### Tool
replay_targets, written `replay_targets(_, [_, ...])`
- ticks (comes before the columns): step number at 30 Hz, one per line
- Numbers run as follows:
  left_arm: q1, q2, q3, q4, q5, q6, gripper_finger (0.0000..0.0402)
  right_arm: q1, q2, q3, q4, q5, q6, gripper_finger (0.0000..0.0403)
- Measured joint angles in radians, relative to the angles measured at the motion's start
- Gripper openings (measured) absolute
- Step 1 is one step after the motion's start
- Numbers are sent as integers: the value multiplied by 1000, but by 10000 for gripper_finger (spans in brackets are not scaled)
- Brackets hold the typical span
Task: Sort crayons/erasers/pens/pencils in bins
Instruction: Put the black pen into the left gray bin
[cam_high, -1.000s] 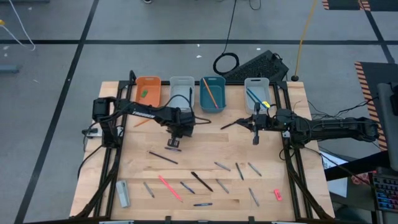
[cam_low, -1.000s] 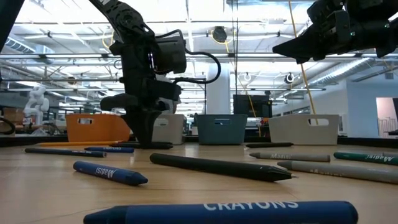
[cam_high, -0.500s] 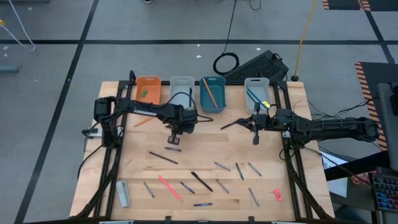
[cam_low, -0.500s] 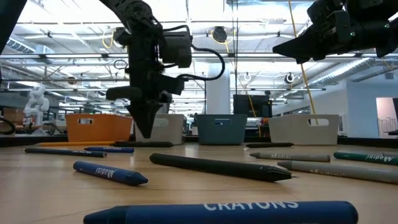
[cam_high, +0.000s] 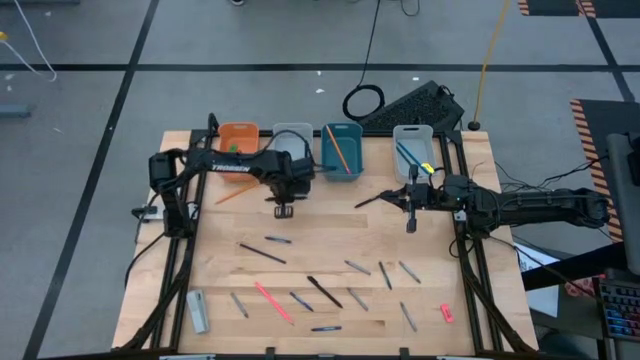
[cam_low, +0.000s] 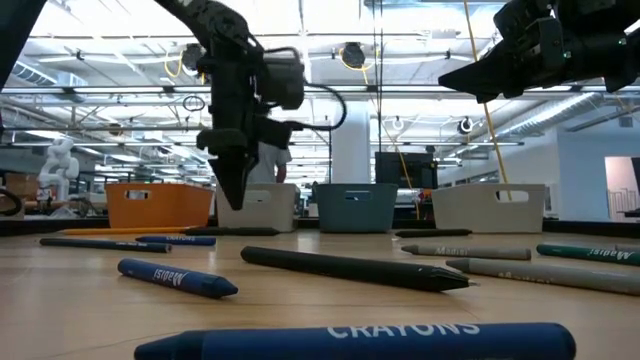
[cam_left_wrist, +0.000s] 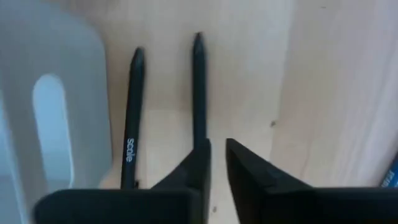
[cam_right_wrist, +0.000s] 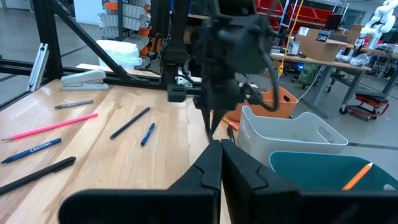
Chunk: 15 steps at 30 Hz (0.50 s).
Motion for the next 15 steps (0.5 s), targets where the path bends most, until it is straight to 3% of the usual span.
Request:
replay_targets(7, [64, 0, -65, 32, 61, 37, 143, 0, 0, 0, 0, 0, 0, 0])
replay_targets(15, [65, 0, -147, 101, 15, 63, 148, 0, 0, 0, 0, 0, -4, 0])
